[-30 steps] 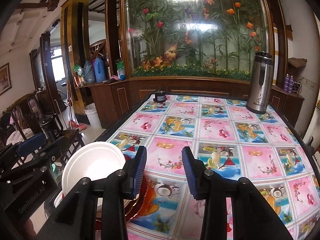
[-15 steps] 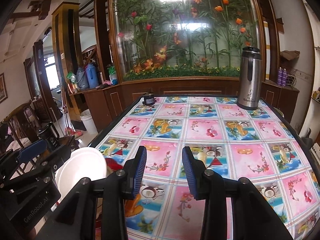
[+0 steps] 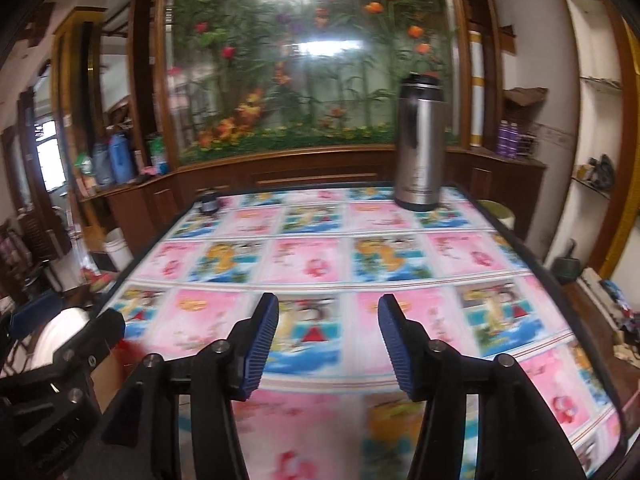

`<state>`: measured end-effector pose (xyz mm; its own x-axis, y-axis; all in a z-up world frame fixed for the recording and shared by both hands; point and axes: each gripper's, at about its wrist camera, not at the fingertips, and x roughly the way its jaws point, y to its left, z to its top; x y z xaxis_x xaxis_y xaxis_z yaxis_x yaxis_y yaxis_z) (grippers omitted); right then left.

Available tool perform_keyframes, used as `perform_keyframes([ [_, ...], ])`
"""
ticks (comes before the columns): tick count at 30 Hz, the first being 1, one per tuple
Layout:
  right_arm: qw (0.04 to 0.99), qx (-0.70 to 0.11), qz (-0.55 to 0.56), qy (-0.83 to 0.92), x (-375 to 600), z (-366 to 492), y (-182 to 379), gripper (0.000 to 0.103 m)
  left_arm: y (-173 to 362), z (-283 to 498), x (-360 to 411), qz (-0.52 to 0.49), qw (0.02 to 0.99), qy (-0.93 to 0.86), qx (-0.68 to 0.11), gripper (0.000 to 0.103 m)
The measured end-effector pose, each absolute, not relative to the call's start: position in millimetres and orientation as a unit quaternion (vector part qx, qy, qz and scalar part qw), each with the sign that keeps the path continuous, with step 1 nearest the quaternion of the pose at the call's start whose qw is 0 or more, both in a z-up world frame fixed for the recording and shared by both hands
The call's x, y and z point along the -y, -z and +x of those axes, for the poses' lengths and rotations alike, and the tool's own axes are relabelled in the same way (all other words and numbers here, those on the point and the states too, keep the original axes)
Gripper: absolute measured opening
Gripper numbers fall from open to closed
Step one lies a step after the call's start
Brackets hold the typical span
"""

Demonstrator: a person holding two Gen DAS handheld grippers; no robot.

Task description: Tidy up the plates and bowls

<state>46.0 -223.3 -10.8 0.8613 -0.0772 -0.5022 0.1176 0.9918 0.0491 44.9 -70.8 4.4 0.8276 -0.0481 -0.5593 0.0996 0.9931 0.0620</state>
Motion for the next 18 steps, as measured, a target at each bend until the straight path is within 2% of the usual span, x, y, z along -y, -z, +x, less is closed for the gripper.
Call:
perform_keyframes([
  [3, 0.962, -0.259, 0.040, 0.077, 251.1, 57.4, 15.2, 0.069, 15.3, 69.4, 98.8, 0.052, 0.948, 0.047, -0.310, 0.080],
  [9, 0.952, -0.285, 0.025, 0.113, 287.3, 87.4, 38.9, 0.079, 61.8, 110.6, 123.5, 0.084, 0.936, 0.032, -0.341, 0.080],
  [18, 0.917, -0.385, 0.046, 0.090, 300.2, 135.4, 105.0, 0.080, 110.1, 155.1, 104.0, 0.068, 0.915, -0.002, -0.398, 0.080],
])
